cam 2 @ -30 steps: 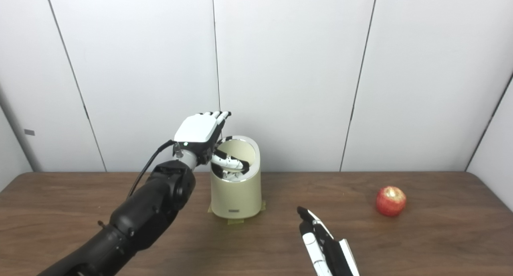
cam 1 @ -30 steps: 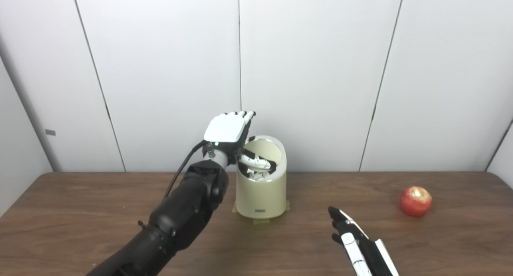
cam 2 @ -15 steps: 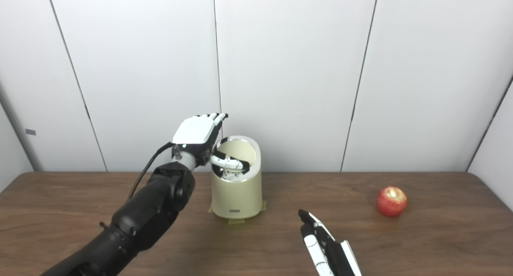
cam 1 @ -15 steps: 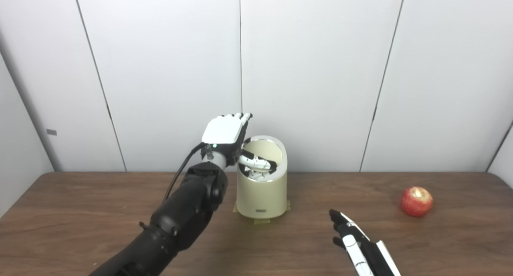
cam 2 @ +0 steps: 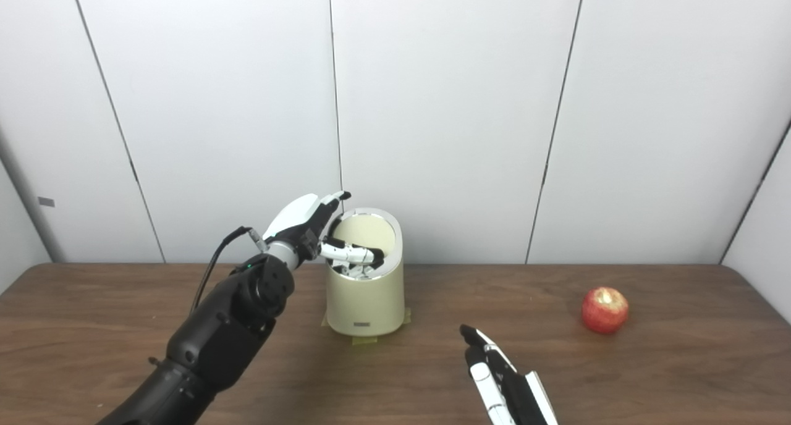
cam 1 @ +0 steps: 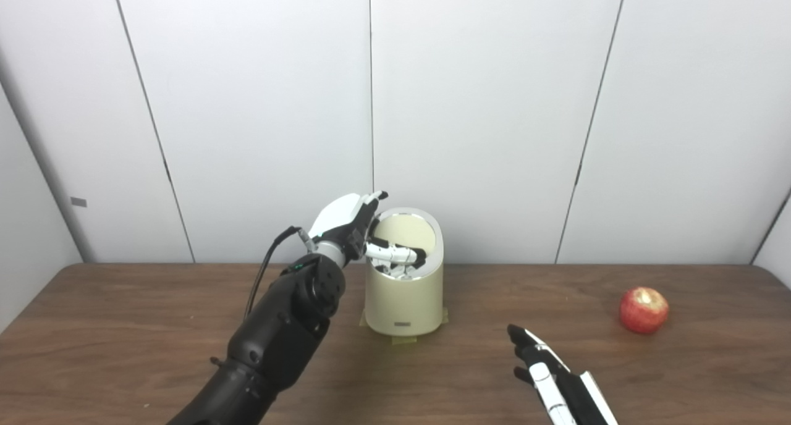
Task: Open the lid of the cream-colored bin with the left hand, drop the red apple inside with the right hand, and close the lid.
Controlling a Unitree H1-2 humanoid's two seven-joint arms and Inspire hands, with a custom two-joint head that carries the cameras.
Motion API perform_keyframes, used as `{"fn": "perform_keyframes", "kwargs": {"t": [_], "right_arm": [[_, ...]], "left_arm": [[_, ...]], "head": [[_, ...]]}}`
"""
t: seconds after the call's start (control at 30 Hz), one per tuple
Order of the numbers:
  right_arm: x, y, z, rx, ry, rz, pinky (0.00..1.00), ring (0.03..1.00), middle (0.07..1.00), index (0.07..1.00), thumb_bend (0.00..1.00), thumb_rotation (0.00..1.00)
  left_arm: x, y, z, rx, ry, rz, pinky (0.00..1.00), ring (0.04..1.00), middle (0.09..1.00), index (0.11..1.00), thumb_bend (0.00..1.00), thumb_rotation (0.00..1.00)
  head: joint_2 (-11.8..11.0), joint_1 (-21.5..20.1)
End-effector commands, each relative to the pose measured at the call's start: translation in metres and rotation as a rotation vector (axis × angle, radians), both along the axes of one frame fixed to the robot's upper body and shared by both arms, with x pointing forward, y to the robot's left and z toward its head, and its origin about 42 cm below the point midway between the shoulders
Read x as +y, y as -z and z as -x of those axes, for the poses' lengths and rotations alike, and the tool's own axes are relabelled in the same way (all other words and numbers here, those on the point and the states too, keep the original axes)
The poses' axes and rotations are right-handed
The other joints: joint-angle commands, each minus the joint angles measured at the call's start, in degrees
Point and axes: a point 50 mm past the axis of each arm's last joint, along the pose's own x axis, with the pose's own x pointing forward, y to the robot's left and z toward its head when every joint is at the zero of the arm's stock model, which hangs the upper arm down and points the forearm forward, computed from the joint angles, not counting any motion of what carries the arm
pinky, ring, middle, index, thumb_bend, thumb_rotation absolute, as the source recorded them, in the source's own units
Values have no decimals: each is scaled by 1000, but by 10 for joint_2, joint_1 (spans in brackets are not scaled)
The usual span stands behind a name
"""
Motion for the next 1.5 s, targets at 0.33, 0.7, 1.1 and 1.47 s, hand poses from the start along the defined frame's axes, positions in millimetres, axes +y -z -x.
{"fn": "perform_keyframes", "kwargs": {"t": [0.33, 0.7, 1.1, 1.47], "right_arm": [[-3, -9, -3, -74, -8, -3, 866, 933, 918, 877, 505, 969], [-6, -8, -3, -58, -6, 19, 869, 927, 912, 871, 518, 984], [-1, -5, -8, -46, -14, 12, 863, 922, 909, 867, 505, 983], [4, -7, -10, -52, -23, 3, 878, 923, 912, 873, 495, 986]], "left_arm": [[0, -46, -4, -108, 17, 135, 732, 887, 917, 956, 856, 120], [19, -45, -3, -156, -17, 196, 803, 906, 907, 940, 809, 164], [28, -56, -9, -220, -28, 151, 860, 901, 894, 928, 787, 139], [14, -57, -10, -300, 19, -45, 768, 879, 877, 917, 877, 44]], "head": [[1, 0], [4, 4], [2, 4], [3, -1]]}}
